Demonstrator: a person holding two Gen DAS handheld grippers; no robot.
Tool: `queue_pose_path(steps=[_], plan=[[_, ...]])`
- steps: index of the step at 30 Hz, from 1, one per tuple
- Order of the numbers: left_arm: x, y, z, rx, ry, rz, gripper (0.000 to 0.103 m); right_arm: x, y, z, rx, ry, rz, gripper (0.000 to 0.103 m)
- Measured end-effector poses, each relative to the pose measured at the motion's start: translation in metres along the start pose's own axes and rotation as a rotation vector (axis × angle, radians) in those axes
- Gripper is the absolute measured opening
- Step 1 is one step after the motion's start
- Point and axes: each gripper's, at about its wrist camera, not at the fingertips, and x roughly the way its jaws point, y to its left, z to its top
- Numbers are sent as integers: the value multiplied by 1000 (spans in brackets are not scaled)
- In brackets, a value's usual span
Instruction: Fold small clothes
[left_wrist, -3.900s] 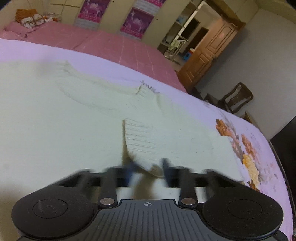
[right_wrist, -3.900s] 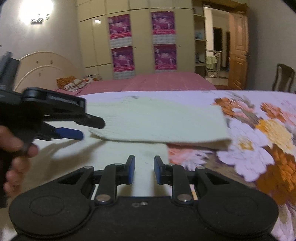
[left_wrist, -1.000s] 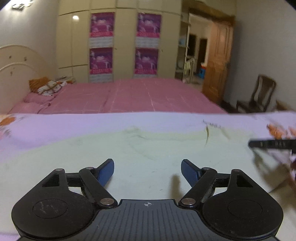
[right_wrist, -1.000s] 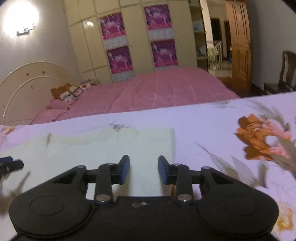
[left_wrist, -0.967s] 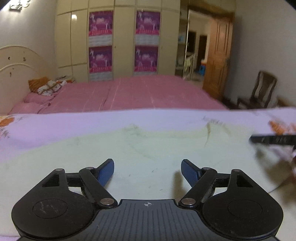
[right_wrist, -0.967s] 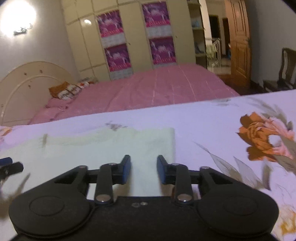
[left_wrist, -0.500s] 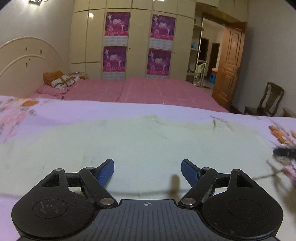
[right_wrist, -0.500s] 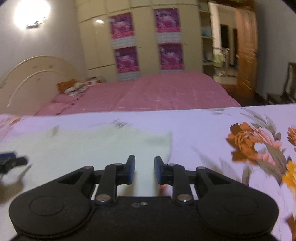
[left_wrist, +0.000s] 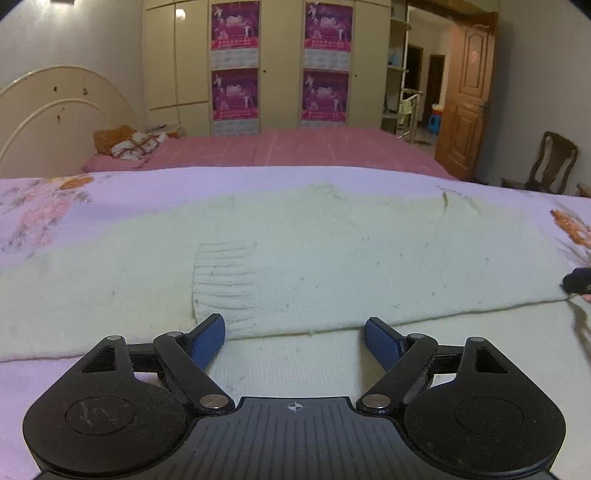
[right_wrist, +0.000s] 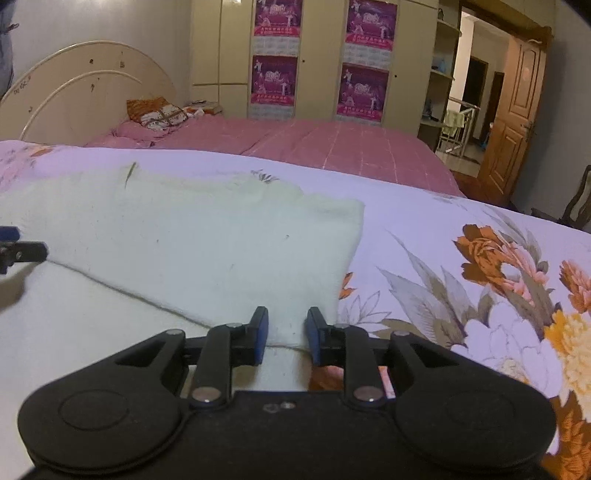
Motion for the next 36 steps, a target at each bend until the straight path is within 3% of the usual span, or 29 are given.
queue_pose_path(steps=[4, 8, 11, 16, 18, 21, 25, 30, 31, 32, 33, 36], plan=[[-17, 14, -1, -43, -1, 26, 83, 7, 3, 3, -25, 49, -33, 25], [-43, 64, -25, -212, -7, 60, 82, -22, 2, 7, 47, -31, 14, 26], [-65, 112, -47, -323, -42, 114, 82, -27, 0, 0, 57, -20, 19, 26], [-92, 214, -83, -695, -125, 184, 82, -31, 0, -13, 91, -1, 29, 26], [-96, 246, -95, -832, -170, 176, 69, -28, 2, -15, 113, 4, 38, 26], [-96, 283, -104, -972, -218, 166, 64, -23, 9, -14, 130, 6, 47, 26], [-87, 315, -110, -1064, -271, 149, 64, -15, 5, -6, 189, -12, 42, 26], [-71, 339, -101, -1083, -296, 157, 63, -7, -6, 1, 210, -18, 23, 27], [-67, 342, -98, -1070, -295, 168, 60, -6, -7, 1, 211, -19, 22, 27], [-63, 346, -94, -1056, -281, 191, 38, -5, -8, 2, 212, -20, 20, 27], [-58, 353, -90, -1049, -252, 219, 6, -5, -9, 2, 214, -20, 18, 27], [-60, 378, -89, -1083, -261, 230, 3, -5, -13, 3, 230, -24, 12, 27]])
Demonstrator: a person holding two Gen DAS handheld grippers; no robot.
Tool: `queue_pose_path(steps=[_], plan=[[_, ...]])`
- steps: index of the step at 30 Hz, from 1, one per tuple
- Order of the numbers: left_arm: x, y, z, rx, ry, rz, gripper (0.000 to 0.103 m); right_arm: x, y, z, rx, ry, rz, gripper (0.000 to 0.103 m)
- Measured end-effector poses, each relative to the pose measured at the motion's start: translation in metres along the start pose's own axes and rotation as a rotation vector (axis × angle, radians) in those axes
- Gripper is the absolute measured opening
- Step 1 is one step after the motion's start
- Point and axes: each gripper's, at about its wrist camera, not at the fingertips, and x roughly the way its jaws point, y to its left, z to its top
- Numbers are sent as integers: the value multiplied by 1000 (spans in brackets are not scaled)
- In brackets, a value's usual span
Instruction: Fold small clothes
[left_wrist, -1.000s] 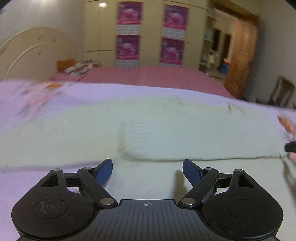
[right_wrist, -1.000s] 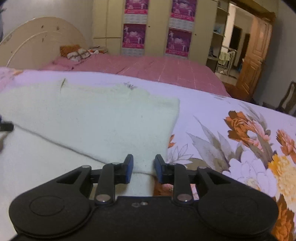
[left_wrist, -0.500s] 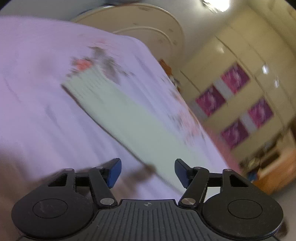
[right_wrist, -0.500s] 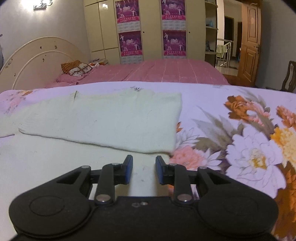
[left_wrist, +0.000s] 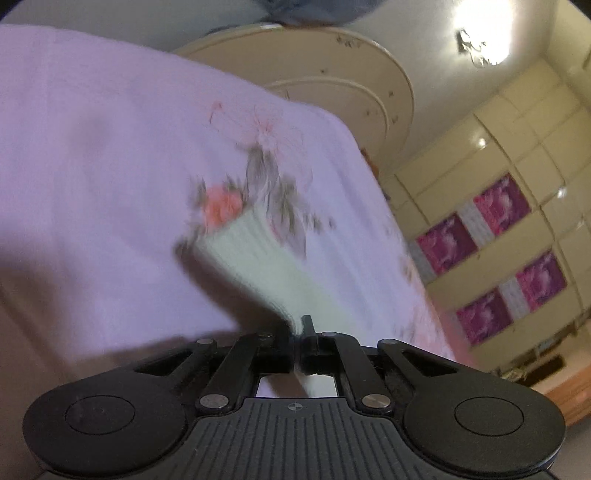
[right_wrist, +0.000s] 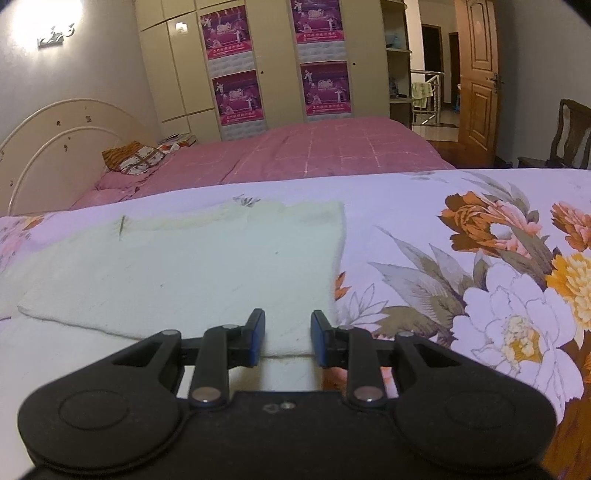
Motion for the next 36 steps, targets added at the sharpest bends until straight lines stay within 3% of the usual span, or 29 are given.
queue_pose_path(steps=[3, 7, 11, 17, 25, 28, 32, 34, 35, 36], plan=[[-5, -30, 9, 104, -16, -37, 3, -6, -3, 2, 11, -17, 0, 27], [-8, -101, -13, 273, 1, -182, 3, -13, -7, 2, 29, -26, -6, 27], [-6, -173, -73, 425, 62, -300, 3, -21, -13, 1, 70, -29, -11, 27], [-5, -246, -171, 613, 194, -392, 3, -38, -21, 7, 85, -59, -17, 27], [-53, -328, -286, 915, 268, -513, 3, -46, -38, 9, 120, -67, -18, 29], [-65, -355, -320, 1022, 326, -541, 3, -44, -42, 5, 130, -54, -17, 30], [-76, -374, -367, 1178, 379, -526, 4, -38, -45, 1, 143, -32, -16, 31], [-86, -373, -380, 1197, 408, -552, 26, -36, -44, 1, 147, -28, -12, 32], [-95, -370, -380, 1189, 400, -585, 54, -34, -44, 2, 150, -26, -9, 33], [-103, -367, -375, 1179, 362, -604, 68, -33, -43, 2, 154, -26, -2, 33]])
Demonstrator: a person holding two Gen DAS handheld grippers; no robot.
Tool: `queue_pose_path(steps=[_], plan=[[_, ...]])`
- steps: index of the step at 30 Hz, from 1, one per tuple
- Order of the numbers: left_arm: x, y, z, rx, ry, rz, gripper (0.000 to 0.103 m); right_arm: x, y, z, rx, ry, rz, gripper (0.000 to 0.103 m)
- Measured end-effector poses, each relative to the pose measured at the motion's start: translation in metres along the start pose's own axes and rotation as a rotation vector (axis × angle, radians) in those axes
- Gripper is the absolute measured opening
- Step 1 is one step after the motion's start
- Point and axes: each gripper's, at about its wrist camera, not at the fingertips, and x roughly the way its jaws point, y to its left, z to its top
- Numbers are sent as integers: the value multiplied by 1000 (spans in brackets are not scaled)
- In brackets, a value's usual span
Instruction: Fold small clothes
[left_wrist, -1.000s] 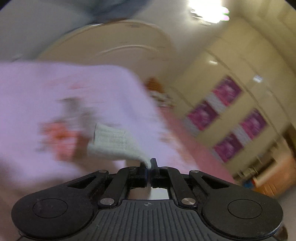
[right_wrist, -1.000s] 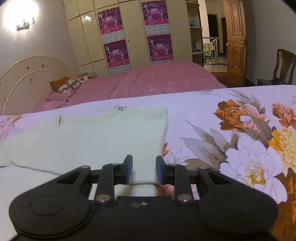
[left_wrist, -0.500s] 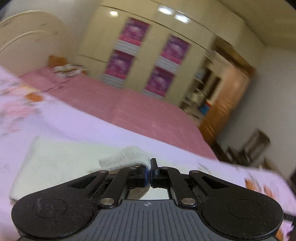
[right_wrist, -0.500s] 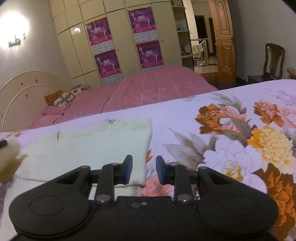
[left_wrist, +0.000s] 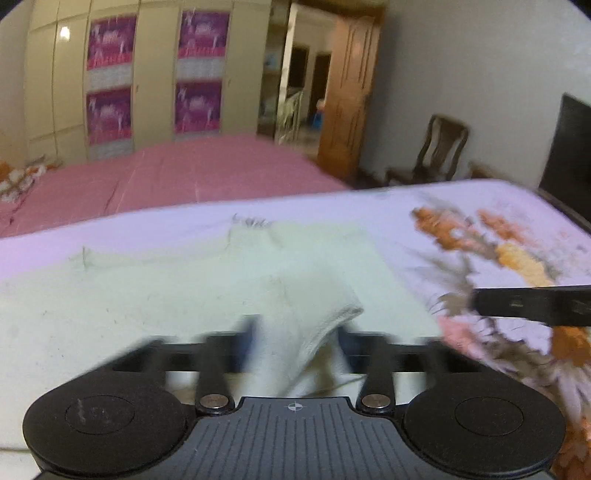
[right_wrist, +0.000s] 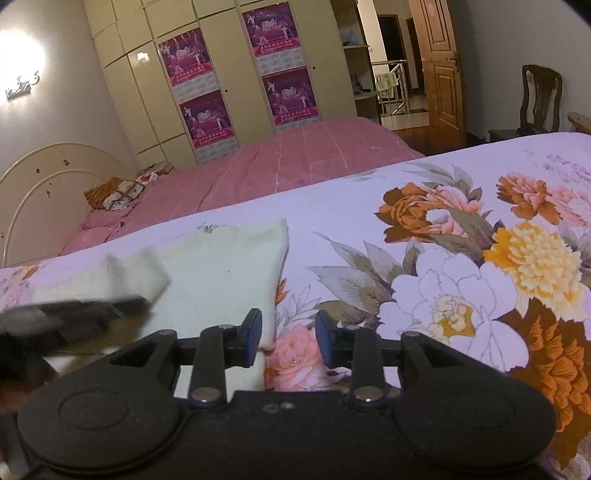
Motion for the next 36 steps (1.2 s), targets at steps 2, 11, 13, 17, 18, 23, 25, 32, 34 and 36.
queue_pose_path(steps=[2, 11, 13, 17, 18, 23, 25, 32, 34, 36], plan=[[-24, 12, -5, -14, -58, 35, 69, 2, 2, 1, 17, -4, 29, 34], [-146, 135, -69, -162, -65, 377, 69, 53, 41, -3, 105, 122, 177, 40], [-156, 154, -76, -192, -44, 411, 69, 66, 50, -6, 105, 150, 180, 41], [-154, 162, -80, -190, -1, 411, 69, 77, 78, -2, 12, 138, 153, 16], [-148, 161, -80, -190, 3, 409, 68, 76, 83, 1, -11, 132, 151, 10], [-132, 155, -84, -185, 10, 397, 55, 41, 88, 20, -89, -31, 132, 7], [-115, 151, -83, -186, 10, 399, 51, 24, 74, 27, -68, -98, 112, 7], [-98, 157, -79, -196, 17, 395, 25, 36, 43, 16, -37, -8, 71, 7], [-95, 160, -78, -202, 18, 383, 17, 36, 45, 10, -50, -5, 67, 7], [-88, 166, -78, -197, 25, 375, 14, 36, 46, 5, -68, -6, 55, 7]])
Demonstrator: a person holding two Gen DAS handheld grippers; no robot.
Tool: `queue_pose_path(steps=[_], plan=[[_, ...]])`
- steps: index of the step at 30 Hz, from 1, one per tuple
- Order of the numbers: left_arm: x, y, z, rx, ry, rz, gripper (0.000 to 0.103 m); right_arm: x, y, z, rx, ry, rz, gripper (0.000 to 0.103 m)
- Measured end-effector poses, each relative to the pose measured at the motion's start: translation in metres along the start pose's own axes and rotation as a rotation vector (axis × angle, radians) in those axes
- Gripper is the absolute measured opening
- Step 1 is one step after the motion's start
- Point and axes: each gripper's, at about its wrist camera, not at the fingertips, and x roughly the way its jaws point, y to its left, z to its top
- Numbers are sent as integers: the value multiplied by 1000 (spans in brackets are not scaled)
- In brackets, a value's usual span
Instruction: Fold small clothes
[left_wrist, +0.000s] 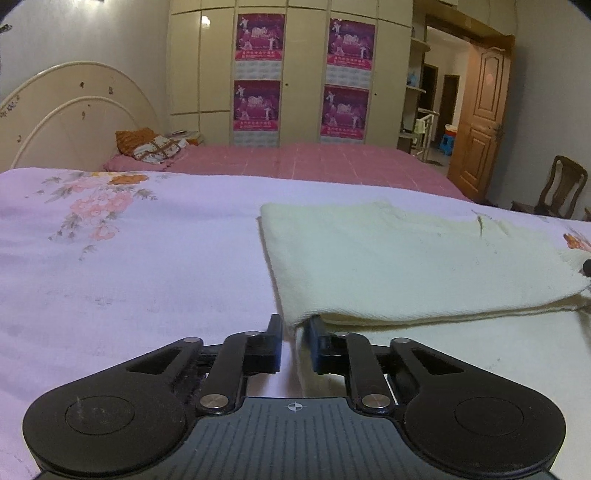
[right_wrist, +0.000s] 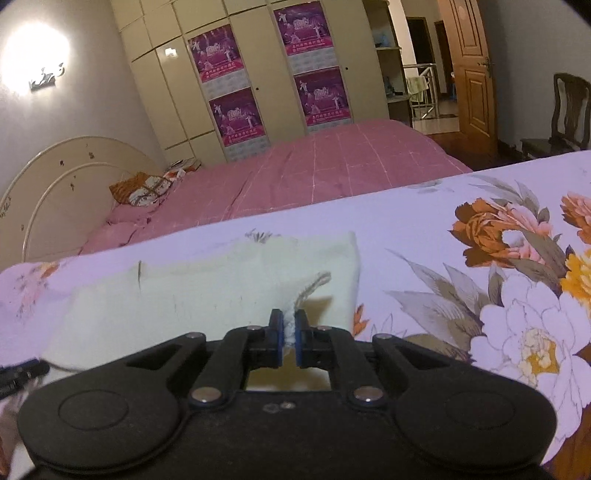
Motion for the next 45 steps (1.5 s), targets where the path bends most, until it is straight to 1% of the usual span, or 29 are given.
queue_pose_path(steps=[7, 9, 11, 12, 13, 14, 15, 16, 17, 20, 22, 23, 24, 26, 27, 28, 29, 31, 33, 35, 36, 37, 38, 40, 41, 42, 43, 44, 45], plan=[[4, -4, -3, 19, 15, -2, 14, -1, -8, -10, 5, 18, -20, 7], [5, -2, -1, 6, 31, -6, 14, 3, -9, -11, -10, 31, -29, 7], [0, 0, 2, 18, 38, -12, 14, 10, -10, -12, -41, 46, -52, 8], [-9, 0, 4, 26, 13, 4, 14, 13, -11, -12, -51, 59, -78, 9], [-16, 3, 6, 26, -25, 0, 14, 10, -13, -12, -52, 39, -118, 9], [-23, 3, 9, 21, -60, -7, 19, 2, -14, -11, -54, 0, -163, 20], [-25, 0, 13, 20, -82, -12, 34, -7, -13, -9, -56, -44, -185, 20], [-22, -7, 18, 31, -99, -16, 45, -12, -10, -9, -57, -68, -166, 20], [-15, -16, 21, 48, -104, -22, 59, -11, -4, -8, -62, -60, -138, 19], [15, -44, 22, 79, -40, -85, 59, 10, 29, -16, -130, 14, -45, 18], [35, -51, 13, 108, 27, -82, 59, 22, 42, -24, -163, 41, -22, 15], [34, -47, 10, 100, 14, -94, 59, 27, 40, -27, -161, 55, -51, 15], [31, -42, 12, 84, 13, -107, 59, 27, 27, -26, -102, 49, -83, 14], [21, -31, 19, 59, -48, -89, 59, 20, 1, -19, 20, 35, -105, 7], [21, -26, 24, 41, -74, -81, 59, 17, -2, -16, 18, 20, -119, 8], [26, -23, 29, 19, -78, -86, 59, 15, 1, -13, -14, -5, -134, 12], [35, -23, 35, 2, -75, -81, 59, 17, 6, -11, -39, -24, -132, 22], [52, -27, 46, -15, -67, -83, 59, 27, 22, -8, -62, -25, -90, 22], [70, -34, 53, -27, -51, -89, 59, 43, 46, -6, -121, -25, -68, 22], [87, -44, 56, -2, -32, -80, 59, 56, 63, -5, -165, -23, -51, 22], [95, -47, 55, 14, -13, -66, 59, 62, 71, -6, -192, -27, -44, 21], [106, -47, 55, 24, 13, -46, 59, 68, 77, -8, -229, -29, -50, 23], [110, -44, 52, 15, 6, -50, 64, 73, 80, -9, -254, -24, -66, 25], [103, -38, 54, -34, -1, -63, 64, 76, 77, -8, -242, -22, -55, 25], [96, -36, 56, -42, -31, -45, 64, 74, 75, -6, -243, -15, -52, 25], [89, -33, 58, -44, -74, -40, 64, 69, 73, -2, -253, -20, -74, 26], [87, -29, 59, -51, -99, -43, 64, 63, 66, 1, -249, -47, -88, 28], [92, -25, 61, -60, -89, -35, 64, 57, 58, 3, -231, -76, -82, 30], [100, -22, 61, -67, -58, -19, 64, 56, 53, 7, -212, -84, -63, 30]])
